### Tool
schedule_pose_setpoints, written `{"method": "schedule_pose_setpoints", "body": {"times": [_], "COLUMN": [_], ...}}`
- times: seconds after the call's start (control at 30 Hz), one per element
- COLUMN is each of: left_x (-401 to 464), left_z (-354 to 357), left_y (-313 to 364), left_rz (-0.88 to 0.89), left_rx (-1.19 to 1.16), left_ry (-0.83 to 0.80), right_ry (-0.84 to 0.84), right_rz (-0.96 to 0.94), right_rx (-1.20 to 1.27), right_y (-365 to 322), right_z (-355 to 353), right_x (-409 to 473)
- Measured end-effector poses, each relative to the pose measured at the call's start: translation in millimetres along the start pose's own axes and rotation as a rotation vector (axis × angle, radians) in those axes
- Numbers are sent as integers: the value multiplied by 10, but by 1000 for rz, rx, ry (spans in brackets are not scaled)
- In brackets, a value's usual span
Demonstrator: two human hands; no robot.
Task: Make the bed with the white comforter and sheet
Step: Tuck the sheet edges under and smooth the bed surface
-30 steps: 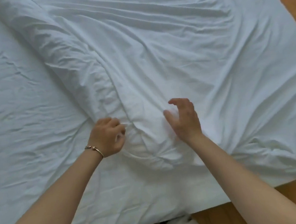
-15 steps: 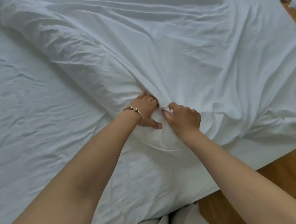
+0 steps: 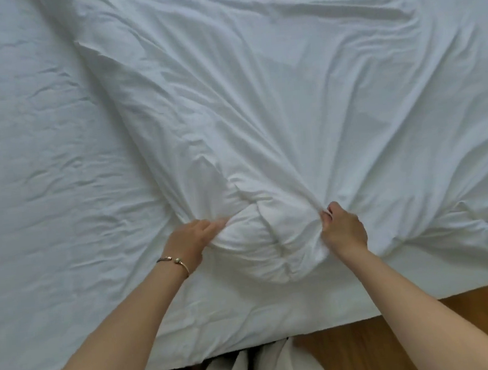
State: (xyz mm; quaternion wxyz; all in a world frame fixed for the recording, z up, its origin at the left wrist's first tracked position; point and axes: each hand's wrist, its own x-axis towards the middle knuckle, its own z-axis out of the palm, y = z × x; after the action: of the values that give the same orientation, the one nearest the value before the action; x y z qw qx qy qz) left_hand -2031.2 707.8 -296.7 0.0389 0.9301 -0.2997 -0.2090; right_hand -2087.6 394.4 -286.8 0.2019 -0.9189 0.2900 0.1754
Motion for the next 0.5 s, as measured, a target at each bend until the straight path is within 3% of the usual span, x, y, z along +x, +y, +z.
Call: {"method": "schedule_pose_setpoints", "body": {"times": [0.07,0.1,0.2,0.23,0.33,0.43,0.5], "left_x": [-29,20,299,420,768,923,904], "left_z": [-68,-156,-462,-515,-616,-560,-520], "left_y": [-35,-21,72,105,211,243,243], "left_rz": [-37,-13,123,121,34,-14,-137], "left_rx": [16,34,31,30,107,279,278], "left_ry": [-83,-76,186,201,-24,-162,-165], "right_ry": [-14,65,378,383,150,-74,-122], "right_rz": [-84,-151,-389,-435,-374,-145,-45], "right_rx": [-91,-75,136,227,404,219,164], "right_y": [-166,-266,-562,-653,-926,-1124,-1208], "right_z": [112,182,211,162,-16,-23,33], "right_x": [-100,-166,-341,-378,-427,-319,-228]}}
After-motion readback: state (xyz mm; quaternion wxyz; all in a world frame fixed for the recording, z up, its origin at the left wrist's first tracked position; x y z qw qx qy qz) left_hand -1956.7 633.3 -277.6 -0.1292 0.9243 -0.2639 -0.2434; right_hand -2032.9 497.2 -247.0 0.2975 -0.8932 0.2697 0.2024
